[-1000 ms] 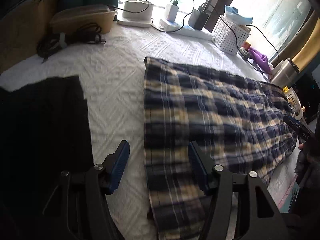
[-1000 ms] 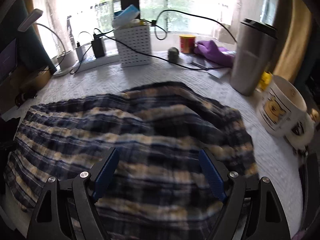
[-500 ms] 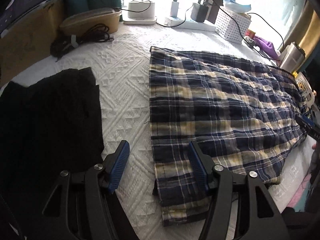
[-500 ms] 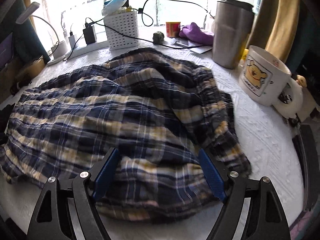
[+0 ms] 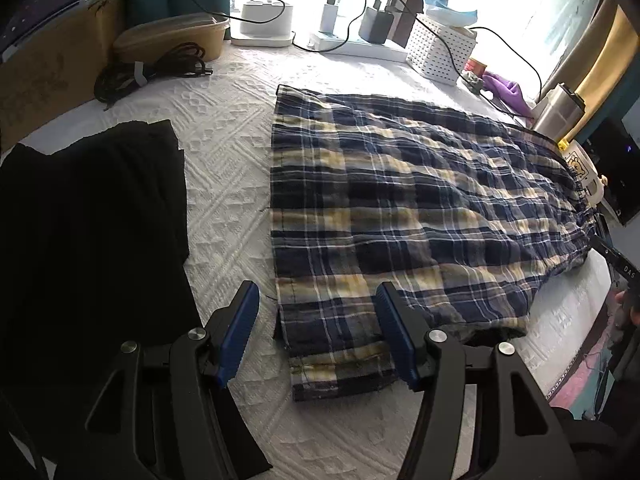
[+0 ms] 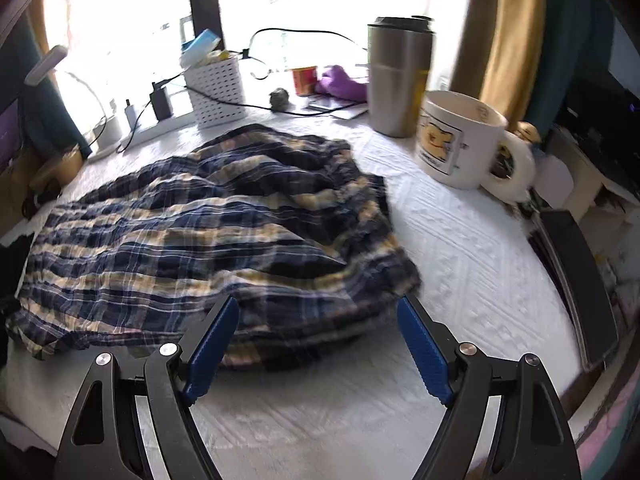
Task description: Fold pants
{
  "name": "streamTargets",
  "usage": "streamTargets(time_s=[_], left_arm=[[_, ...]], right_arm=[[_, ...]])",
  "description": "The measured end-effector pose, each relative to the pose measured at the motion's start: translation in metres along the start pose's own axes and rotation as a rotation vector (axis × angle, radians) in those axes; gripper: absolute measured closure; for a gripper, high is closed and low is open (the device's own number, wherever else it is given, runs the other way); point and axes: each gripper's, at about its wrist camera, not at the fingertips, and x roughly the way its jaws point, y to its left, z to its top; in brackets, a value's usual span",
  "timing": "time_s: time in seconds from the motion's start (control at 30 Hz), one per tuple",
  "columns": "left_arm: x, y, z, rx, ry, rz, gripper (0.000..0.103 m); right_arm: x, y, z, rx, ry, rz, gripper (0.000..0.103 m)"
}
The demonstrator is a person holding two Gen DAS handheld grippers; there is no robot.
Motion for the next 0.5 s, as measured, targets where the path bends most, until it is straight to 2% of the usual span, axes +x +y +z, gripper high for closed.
streamTargets(time_s=[0.17,0.33,0.5], left_arm=[[0.001,-0.002,0.000,0.004,0.005,-0.005,0.043],[0.000,-0.007,-0.001,0.010,0.007,-0.012,0.043],[0.002,-0.007,-0.003,-0.008,0.011,-0.004,0.043]], right_arm=[[0.000,-0.015,-0.010,0.118,0.036,0.060,0.020],[0.010,-0.016,-0.020,0.179,0.069,0.127,0.020],[0.023,-0.016,-0.015,0.214,0.043,0.146,0.019]])
